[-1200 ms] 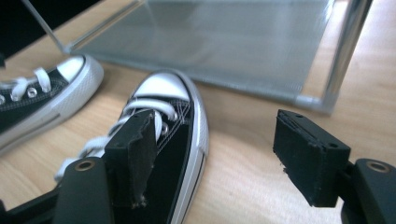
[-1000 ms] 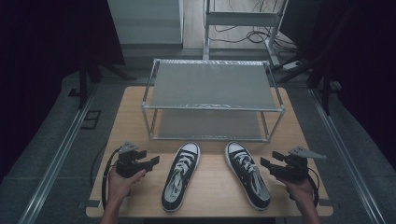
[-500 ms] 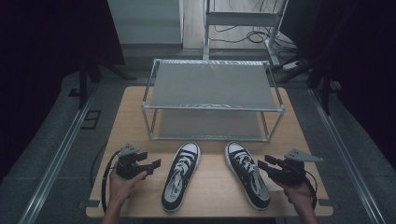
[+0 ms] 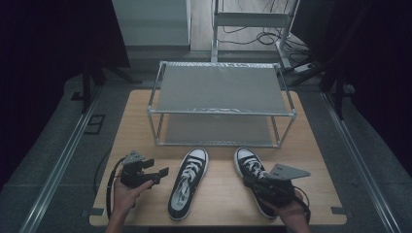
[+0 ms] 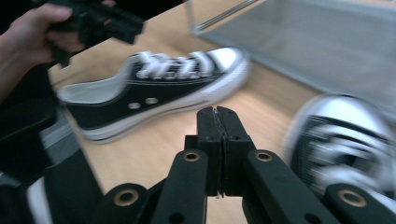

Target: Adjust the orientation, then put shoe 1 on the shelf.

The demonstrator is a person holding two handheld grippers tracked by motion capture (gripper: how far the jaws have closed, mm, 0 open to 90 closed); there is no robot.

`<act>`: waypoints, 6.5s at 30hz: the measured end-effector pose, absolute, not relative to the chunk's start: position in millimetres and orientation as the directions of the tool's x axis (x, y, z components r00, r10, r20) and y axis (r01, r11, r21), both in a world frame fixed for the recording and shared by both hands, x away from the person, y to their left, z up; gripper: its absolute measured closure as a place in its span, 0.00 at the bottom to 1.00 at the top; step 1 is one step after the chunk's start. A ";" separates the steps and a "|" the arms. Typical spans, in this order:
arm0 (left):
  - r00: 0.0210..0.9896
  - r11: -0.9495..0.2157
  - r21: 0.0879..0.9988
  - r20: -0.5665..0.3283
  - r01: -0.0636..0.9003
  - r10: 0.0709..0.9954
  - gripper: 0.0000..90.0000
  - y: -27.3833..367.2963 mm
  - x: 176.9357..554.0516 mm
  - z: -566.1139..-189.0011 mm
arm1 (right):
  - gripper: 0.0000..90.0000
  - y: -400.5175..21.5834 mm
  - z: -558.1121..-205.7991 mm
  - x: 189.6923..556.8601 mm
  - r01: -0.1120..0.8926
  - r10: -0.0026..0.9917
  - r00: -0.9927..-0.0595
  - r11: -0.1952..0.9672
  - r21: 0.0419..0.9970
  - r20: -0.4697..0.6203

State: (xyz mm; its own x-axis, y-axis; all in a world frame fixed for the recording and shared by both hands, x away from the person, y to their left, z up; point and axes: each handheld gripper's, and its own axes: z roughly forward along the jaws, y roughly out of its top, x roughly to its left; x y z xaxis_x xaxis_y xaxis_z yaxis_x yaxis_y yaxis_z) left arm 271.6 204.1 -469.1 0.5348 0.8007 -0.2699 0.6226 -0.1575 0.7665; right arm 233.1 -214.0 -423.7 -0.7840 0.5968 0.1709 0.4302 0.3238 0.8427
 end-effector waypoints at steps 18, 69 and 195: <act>0.565 -0.200 0.768 -0.242 0.608 0.789 0.29 199.2 264.0 -456.3 | 1.00 -87.4 -490.9 222.9 0.457 0.431 -0.871 0.541 0.706 0.234; 0.626 -0.476 0.558 -0.104 0.680 0.773 0.10 112.0 282.2 -454.5 | 0.40 -191.3 -437.1 225.8 0.448 0.706 -0.696 0.288 0.846 0.128; 0.803 -0.639 0.527 -0.159 0.561 0.574 0.16 56.9 321.1 -339.5 | 0.37 -195.2 -446.9 227.8 0.478 0.736 -0.666 0.296 0.827 0.122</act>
